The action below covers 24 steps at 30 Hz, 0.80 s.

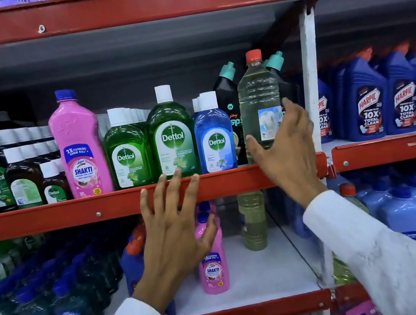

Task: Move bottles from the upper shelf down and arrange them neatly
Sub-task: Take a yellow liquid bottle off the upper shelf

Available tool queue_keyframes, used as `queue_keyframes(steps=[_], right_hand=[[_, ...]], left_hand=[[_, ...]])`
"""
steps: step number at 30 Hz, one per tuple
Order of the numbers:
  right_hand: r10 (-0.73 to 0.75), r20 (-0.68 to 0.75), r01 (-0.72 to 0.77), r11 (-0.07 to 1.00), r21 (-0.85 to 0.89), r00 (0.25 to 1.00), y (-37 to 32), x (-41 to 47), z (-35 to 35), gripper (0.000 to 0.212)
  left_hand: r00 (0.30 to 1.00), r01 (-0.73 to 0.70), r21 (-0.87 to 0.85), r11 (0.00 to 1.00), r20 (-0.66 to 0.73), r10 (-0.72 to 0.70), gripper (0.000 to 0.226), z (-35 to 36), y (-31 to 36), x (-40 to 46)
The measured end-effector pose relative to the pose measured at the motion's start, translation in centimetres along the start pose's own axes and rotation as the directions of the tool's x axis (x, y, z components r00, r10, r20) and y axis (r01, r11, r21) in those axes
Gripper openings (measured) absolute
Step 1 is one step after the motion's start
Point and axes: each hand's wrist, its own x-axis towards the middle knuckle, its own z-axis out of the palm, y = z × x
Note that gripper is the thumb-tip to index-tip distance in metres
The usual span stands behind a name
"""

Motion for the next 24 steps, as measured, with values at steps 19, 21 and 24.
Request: queue_keyframes(steps=[19, 21, 24], right_hand=[[0.198, -0.109, -0.163, 0.950, 0.267, 0.974, 0.4, 3.7, 3.5, 0.080], [0.155, -0.161, -0.104, 0.953, 0.283, 0.975, -0.2, 3.5, 2.7, 0.081], [0.123, -0.248, -0.037, 0.944, 0.327, 0.961, -1.4, 4.1, 0.9, 0.084]], left_hand=[[1.000, -0.023, -0.024, 0.999, -0.015, 0.023, 0.077, 1.5, -0.6, 0.7], [1.000, -0.024, -0.032, 0.999, -0.019, 0.024, 0.078, 1.6, -0.6, 0.6], [0.999, -0.030, -0.050, 0.998, -0.030, 0.028, 0.078, 1.6, -0.7, 0.6]])
